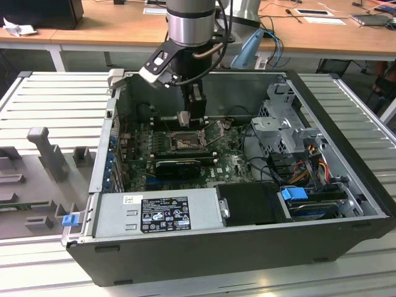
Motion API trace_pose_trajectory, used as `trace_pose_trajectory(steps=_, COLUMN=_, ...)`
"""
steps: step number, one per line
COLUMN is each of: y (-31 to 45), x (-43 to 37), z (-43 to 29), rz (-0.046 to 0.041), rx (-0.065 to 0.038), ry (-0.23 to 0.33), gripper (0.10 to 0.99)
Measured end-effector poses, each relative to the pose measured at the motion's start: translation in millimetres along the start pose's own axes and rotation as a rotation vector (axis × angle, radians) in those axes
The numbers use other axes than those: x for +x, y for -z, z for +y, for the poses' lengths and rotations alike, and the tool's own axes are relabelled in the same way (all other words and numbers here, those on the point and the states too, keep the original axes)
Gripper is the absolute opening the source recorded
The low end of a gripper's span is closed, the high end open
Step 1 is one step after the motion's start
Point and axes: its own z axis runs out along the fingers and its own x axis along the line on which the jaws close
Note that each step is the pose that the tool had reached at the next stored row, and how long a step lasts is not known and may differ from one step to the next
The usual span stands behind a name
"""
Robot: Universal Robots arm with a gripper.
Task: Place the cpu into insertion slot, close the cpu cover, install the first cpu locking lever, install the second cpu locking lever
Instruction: 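Place the cpu into insertion slot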
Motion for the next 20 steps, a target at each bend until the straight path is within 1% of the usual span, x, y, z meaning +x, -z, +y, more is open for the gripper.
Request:
trace_pose_trajectory(steps=1, y=-0.9, x=0.1, z=-0.1, rz=-0.0016, rx=0.000, ry=-0.014, gripper=0.541)
trace_pose_trajectory(steps=2, y=-2.7, x=0.4, z=-0.2, rz=-0.0037, rx=0.000, ry=-0.020, gripper=0.541)
trace_pose_trajectory(steps=3, y=-4.6, x=0.4, z=-0.3, rz=-0.0041, rx=0.000, ry=-0.020, gripper=0.541)
trace_pose_trajectory(steps=4, y=-6.4, x=0.5, z=-0.5, rz=-0.0041, rx=0.000, ry=-0.020, gripper=0.541)
trace_pose_trajectory(steps=6, y=-12.4, x=0.5, z=-3.1, rz=-0.0042, rx=0.000, ry=-0.020, gripper=0.541)
trace_pose_trajectory(steps=7, y=-14.5, x=0.7, z=-3.4, rz=-0.0041, rx=0.000, ry=-0.020, gripper=0.541)
trace_pose_trajectory(steps=9, y=-21.0, x=2.1, z=-3.7, rz=-0.0040, rx=0.000, ry=-0.020, gripper=0.541)
trace_pose_trajectory(steps=15, y=-32.3, x=2.0, z=-4.5, rz=-0.0033, rx=0.001, ry=-0.020, gripper=0.541)
trace_pose_trajectory(steps=17, y=-38.4, x=2.1, z=-4.8, rz=-0.0032, rx=0.000, ry=-0.020, gripper=0.541)
trace_pose_trajectory(steps=18, y=-41.4, x=4.8, z=-4.9, rz=-0.0033, rx=0.001, ry=-0.020, gripper=0.541)
trace_pose_trajectory(steps=20, y=-44.3, x=8.7, z=-4.8, rz=-0.0032, rx=0.001, ry=-0.020, gripper=0.541)
